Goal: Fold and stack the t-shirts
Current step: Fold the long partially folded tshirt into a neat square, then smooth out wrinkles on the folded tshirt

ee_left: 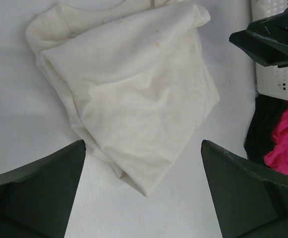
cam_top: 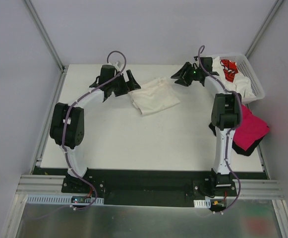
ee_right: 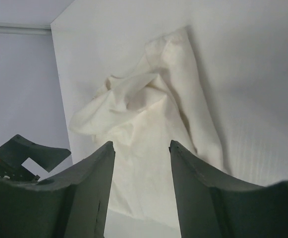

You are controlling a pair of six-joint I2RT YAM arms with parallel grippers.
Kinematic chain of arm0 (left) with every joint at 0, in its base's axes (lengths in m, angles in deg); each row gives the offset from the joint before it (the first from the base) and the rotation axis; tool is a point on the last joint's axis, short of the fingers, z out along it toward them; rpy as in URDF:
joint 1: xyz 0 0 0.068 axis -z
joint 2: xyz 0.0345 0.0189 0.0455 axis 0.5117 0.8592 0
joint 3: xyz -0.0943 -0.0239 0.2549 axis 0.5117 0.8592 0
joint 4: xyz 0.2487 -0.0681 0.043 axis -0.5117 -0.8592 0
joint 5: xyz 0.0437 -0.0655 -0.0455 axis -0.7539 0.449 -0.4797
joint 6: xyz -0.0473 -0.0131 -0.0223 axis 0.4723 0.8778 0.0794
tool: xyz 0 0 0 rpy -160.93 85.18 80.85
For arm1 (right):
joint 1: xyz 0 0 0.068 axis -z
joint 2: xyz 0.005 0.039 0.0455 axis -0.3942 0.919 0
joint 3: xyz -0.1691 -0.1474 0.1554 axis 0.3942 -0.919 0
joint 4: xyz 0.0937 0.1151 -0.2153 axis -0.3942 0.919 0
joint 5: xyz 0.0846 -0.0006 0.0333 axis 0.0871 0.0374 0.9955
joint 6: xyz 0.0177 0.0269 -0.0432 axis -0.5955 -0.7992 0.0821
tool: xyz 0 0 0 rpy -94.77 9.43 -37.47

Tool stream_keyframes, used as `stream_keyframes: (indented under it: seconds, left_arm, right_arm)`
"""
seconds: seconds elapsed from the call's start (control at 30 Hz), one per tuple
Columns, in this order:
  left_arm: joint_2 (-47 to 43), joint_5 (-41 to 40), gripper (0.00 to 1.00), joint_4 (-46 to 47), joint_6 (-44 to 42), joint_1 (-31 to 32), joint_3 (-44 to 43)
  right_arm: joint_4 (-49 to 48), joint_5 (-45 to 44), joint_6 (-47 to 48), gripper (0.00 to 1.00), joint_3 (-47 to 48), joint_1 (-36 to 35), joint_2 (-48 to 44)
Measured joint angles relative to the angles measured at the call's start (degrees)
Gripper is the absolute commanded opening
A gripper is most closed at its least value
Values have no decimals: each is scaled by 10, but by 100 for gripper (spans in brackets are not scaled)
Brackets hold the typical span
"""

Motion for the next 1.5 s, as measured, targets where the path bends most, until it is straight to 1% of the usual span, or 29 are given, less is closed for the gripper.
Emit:
stream_keyframes:
  seconds: [0.1,0.17,0.2,0.3,0.4,0.5,0.63,0.8,0.87,0.97,1.07,1.17,1.23,1.33,1.4,1.5]
  left_arm:
    - [-44,0,99,0,0,0,24]
    - [-77,0,99,3,0,0,39]
    - [-92,0,99,4,0,1,46]
    - [-123,2,99,6,0,1,60]
    - [-122,10,99,9,1,2,60]
    - [-100,28,99,10,3,2,52]
    - [-54,43,99,10,7,5,37]
    - [-23,54,99,0,9,9,21]
    - [-11,62,99,-1,11,9,5]
    - [4,72,99,1,17,9,-22]
    - [14,78,99,1,20,9,-37]
    - [16,83,99,-1,20,9,-41]
    - [16,89,99,-3,20,9,-41]
    - [16,94,99,-4,19,9,-41]
    - [15,103,99,-6,17,9,-41]
    - [10,113,99,-10,14,10,-39]
  right_arm:
    - [-3,0,4,50,-72,-1,-64]
    - [-12,0,7,41,-122,-8,-110]
    - [-18,0,7,30,-146,-14,-134]
    - [-41,0,5,15,-213,-35,-199]
    - [-62,2,2,11,-228,-58,-219]
    - [-73,6,-5,10,-221,-76,-204]
    - [-83,10,-16,10,-189,-87,-151]
    - [-84,11,-26,10,-132,-84,-79]
    - [-83,11,-31,10,-89,-83,-45]
    - [-79,12,-42,10,-1,-80,17]
    - [-82,13,-60,10,57,-77,64]
    - [-83,12,-81,11,68,-73,88]
    - [-84,11,-92,16,68,-71,98]
    - [-86,9,-104,18,66,-68,106]
    - [-92,10,-114,22,69,-66,112]
    - [-92,10,-120,22,84,-64,126]
